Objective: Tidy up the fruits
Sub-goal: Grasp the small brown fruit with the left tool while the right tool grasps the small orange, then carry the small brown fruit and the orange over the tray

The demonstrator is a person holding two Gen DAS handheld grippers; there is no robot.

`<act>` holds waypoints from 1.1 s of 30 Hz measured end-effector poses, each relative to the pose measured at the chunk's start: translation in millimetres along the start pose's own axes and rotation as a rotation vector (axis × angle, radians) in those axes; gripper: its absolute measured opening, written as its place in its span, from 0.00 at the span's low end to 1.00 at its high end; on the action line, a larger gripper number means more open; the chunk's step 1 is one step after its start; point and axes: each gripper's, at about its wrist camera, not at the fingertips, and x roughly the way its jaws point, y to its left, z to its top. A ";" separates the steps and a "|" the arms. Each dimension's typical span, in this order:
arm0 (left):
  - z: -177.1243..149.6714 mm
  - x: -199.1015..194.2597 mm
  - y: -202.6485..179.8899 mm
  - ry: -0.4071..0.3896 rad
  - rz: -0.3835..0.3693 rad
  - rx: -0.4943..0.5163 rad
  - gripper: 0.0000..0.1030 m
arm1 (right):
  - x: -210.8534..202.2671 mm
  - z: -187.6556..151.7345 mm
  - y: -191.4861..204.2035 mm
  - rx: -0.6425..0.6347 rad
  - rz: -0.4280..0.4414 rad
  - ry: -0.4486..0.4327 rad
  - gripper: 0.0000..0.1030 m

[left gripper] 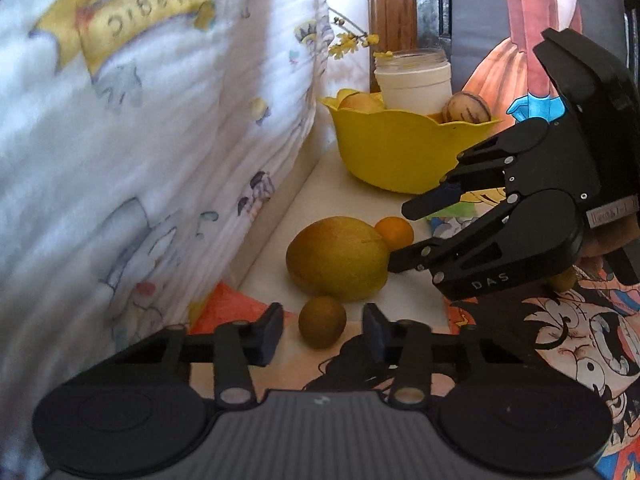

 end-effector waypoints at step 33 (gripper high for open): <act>21.1 -172.4 -47.0 -0.108 -0.026 -0.113 0.27 | -267.5 -2.2 59.9 0.253 0.024 -0.169 0.35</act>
